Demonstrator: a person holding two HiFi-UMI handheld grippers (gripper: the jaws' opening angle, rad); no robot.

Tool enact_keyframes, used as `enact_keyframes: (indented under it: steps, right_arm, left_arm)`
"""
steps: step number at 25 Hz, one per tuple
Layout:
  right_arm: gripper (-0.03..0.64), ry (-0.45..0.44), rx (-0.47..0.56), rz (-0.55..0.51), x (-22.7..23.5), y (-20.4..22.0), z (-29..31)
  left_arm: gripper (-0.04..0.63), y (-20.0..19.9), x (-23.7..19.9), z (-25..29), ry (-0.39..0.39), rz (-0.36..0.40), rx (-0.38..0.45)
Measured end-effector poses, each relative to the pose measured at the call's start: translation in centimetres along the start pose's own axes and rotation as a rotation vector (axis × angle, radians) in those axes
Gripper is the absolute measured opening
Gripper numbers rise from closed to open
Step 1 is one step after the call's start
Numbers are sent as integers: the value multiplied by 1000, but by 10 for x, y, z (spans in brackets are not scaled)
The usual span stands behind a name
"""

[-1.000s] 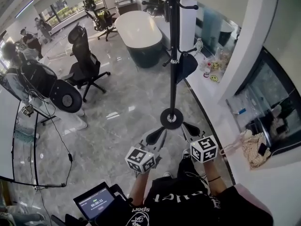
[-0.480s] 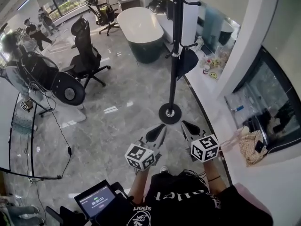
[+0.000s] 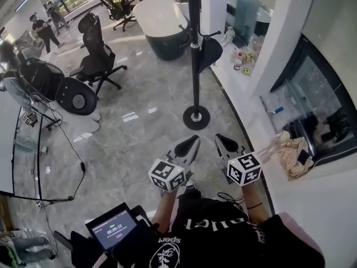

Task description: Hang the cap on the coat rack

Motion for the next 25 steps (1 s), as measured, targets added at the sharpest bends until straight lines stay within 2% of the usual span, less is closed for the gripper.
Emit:
enact_keyframes:
  steps: [10, 14, 18, 21, 25]
  right_arm:
    - [16, -4, -17, 26, 15, 13, -105]
    - [15, -34, -36, 37, 22, 32, -144]
    - [17, -85, -46, 30, 15, 34, -166]
    - [17, -111, -45, 32, 11, 35, -179]
    - [17, -141, -41, 35, 11, 32, -173]
  left_arm:
    - [8, 39, 98, -1, -18, -21, -39]
    - [8, 66, 141, -4, -37, -27, -54]
    - [8, 72, 171, -17, -72, -19, -43]
    - [7, 73, 187, -25, -92, -11, -44]
    - [6, 71, 186, -22, -109, -5, -49]
Point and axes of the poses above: the fingertips, and each gripper's own axes: z forward along the fingers, x to its right, y out of its underside, the point moved 9 cm from there along -z, backward along the fingers, and after that the axes turned 8 degrees about x, right-handed, at the moved point
